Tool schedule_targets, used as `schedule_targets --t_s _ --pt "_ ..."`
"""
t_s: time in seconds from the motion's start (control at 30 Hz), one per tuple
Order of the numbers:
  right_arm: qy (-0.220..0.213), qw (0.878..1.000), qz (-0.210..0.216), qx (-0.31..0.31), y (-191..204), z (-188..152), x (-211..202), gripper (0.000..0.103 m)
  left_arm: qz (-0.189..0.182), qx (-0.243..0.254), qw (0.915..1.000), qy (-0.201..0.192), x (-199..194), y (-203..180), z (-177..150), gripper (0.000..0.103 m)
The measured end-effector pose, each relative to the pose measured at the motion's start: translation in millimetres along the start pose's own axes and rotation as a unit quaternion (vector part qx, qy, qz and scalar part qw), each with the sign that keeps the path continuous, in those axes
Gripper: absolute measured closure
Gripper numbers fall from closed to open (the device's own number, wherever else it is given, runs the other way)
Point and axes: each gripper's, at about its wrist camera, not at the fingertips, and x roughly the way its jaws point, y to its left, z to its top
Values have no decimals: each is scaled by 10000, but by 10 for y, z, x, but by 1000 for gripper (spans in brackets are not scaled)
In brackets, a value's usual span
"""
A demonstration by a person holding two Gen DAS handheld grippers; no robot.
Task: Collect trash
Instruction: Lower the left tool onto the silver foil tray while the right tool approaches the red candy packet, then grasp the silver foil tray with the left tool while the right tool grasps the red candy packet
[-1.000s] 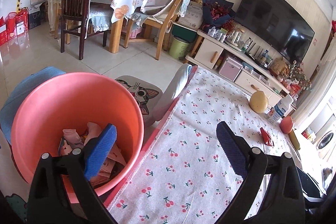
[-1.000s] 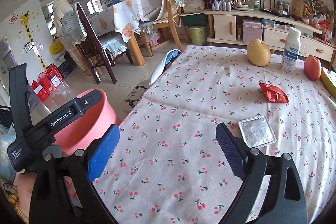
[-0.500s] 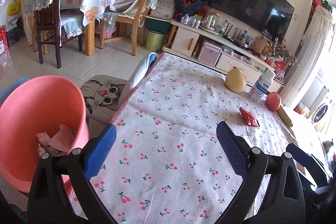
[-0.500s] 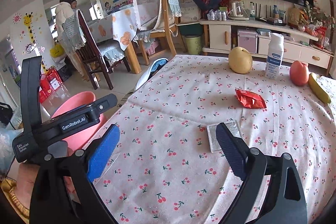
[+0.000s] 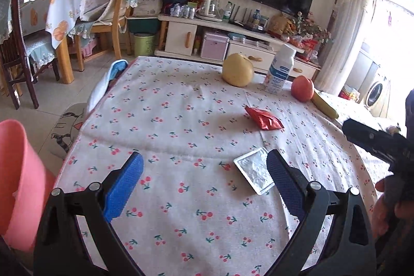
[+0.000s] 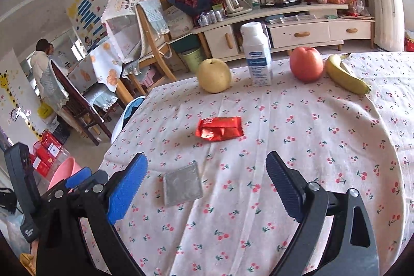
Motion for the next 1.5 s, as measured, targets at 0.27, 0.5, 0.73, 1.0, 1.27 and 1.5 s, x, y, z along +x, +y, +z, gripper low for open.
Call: schedule_targets --t_s 0.27,0.5,0.73,1.0,1.27,1.5 --pt "338 9994 -72 71 -292 242 516 11 -482 45 9972 570 453 -460 -112 7" --pt "889 9950 128 -445 -107 360 1095 18 -71 -401 9951 899 799 -615 -173 8" --pt "1433 9853 107 -924 37 370 1547 28 354 -282 9944 960 968 -685 -145 12" --pt "1345 9824 24 -1293 34 370 1660 39 584 -185 9943 876 981 -689 -117 31" --pt "1313 9803 -10 -1473 29 363 1620 43 477 -155 9952 841 954 -685 -124 47" --pt "1182 9828 -67 -1414 -29 394 1481 55 334 122 9950 933 944 -766 -156 37"
